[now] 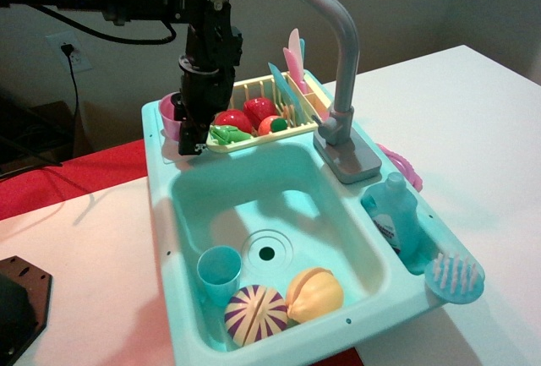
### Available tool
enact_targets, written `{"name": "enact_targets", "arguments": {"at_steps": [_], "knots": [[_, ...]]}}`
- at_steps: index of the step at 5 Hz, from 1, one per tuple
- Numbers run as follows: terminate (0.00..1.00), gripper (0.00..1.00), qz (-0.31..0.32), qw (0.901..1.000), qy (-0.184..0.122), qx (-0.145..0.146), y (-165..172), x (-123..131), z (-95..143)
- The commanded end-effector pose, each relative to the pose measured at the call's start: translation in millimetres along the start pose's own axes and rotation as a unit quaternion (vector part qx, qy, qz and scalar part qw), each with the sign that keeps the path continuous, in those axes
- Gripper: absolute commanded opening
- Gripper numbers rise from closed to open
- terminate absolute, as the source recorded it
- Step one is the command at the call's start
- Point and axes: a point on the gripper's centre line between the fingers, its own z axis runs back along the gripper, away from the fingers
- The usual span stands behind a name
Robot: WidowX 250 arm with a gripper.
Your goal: Put cup from counter to sink
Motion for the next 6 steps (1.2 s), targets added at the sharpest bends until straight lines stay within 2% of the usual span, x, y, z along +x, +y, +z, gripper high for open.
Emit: {"name": "enact_targets", "arguments": {"at_steps": [1,3,5,6], "knots": [[0.00,0.00,0.012,0.9994,-0.032,0.005,5.1,-5.6,15.7],[0.00,0.00,0.013,0.9991,-0.040,0.003,9.8,-6.9,22.6],[0.00,0.00,-0.020,0.9961,-0.086,0.002,-16.4,13.1,76.2],[0.00,0.00,-0.031,0.9943,-0.102,-0.004,-36.1,24.2,90.9]]}}
